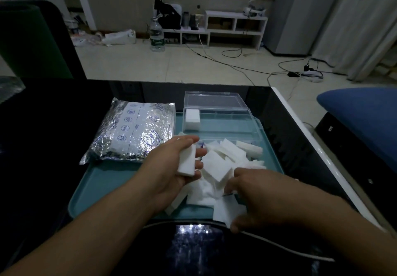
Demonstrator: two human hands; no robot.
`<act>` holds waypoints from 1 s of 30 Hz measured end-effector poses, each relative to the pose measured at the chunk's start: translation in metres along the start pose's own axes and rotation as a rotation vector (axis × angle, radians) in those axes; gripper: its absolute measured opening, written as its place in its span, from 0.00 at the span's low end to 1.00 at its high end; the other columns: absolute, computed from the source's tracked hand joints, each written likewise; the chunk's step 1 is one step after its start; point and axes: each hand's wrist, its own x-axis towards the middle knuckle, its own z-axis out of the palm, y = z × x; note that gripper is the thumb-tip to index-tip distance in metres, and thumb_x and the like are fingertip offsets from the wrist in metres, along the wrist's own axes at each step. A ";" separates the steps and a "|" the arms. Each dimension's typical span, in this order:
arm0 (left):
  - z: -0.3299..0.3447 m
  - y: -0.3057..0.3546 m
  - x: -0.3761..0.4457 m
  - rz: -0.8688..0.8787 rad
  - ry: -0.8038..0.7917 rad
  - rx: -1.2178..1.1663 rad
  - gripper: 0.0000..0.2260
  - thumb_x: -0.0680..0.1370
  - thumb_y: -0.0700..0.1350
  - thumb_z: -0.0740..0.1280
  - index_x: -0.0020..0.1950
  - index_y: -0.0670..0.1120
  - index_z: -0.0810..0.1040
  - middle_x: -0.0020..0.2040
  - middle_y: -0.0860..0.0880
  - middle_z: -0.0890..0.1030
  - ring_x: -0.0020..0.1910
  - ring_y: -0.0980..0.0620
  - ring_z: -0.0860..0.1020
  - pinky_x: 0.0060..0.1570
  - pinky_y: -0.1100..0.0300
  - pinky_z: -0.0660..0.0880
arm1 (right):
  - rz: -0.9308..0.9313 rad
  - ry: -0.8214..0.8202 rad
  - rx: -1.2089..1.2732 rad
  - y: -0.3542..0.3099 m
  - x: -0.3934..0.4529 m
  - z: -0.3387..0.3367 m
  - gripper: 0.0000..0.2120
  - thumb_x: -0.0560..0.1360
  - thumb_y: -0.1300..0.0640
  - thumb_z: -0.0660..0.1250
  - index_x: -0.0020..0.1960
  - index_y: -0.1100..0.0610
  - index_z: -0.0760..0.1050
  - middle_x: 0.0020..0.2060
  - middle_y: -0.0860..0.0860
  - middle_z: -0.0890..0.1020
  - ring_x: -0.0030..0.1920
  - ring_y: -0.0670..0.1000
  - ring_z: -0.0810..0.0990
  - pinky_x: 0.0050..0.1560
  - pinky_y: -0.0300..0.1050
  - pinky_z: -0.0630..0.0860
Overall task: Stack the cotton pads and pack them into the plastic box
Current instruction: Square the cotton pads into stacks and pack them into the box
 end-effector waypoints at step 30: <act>0.005 -0.003 -0.008 -0.183 -0.140 -0.203 0.26 0.82 0.57 0.55 0.64 0.37 0.76 0.53 0.35 0.82 0.42 0.43 0.79 0.44 0.49 0.78 | -0.120 0.725 0.516 0.003 0.011 0.001 0.19 0.71 0.38 0.65 0.61 0.39 0.76 0.48 0.39 0.74 0.50 0.38 0.74 0.46 0.28 0.67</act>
